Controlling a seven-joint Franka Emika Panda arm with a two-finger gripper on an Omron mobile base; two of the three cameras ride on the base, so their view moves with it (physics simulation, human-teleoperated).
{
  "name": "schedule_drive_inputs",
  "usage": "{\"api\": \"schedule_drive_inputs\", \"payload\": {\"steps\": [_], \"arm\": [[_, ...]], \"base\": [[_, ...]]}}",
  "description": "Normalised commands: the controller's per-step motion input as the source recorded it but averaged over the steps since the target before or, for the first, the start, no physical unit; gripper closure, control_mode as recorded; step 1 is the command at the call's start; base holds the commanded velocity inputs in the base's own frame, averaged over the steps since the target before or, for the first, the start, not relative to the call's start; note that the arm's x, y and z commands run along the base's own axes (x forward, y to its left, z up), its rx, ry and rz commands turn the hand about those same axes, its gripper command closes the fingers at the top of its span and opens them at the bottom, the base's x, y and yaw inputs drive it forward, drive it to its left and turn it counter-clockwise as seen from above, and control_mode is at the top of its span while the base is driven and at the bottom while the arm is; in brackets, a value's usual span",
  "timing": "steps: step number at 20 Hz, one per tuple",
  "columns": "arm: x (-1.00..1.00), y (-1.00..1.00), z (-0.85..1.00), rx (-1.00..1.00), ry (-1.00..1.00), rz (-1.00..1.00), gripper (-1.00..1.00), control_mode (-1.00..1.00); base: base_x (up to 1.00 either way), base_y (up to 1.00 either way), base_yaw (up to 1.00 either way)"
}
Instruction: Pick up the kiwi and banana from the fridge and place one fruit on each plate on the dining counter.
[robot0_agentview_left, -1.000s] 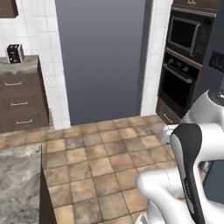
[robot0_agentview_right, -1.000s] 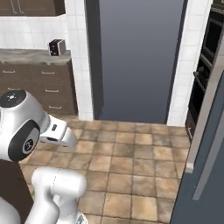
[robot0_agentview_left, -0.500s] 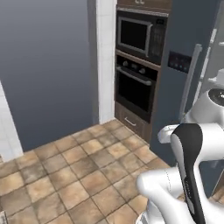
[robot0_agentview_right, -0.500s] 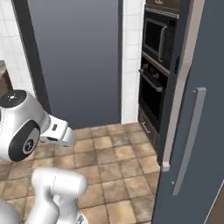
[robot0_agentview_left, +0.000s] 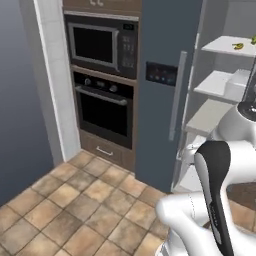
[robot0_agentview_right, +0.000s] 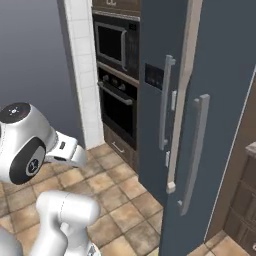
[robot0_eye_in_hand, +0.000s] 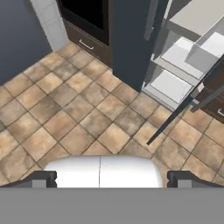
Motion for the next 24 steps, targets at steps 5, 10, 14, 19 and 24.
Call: {"api": "schedule_drive_inputs", "payload": {"steps": [5,10,14,19,24], "arm": [[0.00,0.00,0.00,0.00,0.00,0.00,-1.00,1.00],[0.00,0.00,0.00,0.00,0.00,0.00,-1.00,1.00],[0.00,0.00,0.00,0.00,0.00,0.00,-1.00,1.00],[0.00,0.00,0.00,0.00,0.00,0.00,-1.00,1.00],[0.00,0.00,0.00,0.00,0.00,0.00,-1.00,1.00]], "base": [[0.44,0.41,-0.59],[0.47,0.60,-0.55],[0.48,0.74,-0.51],[0.61,0.48,-0.58],[0.79,0.34,-0.51]]}}
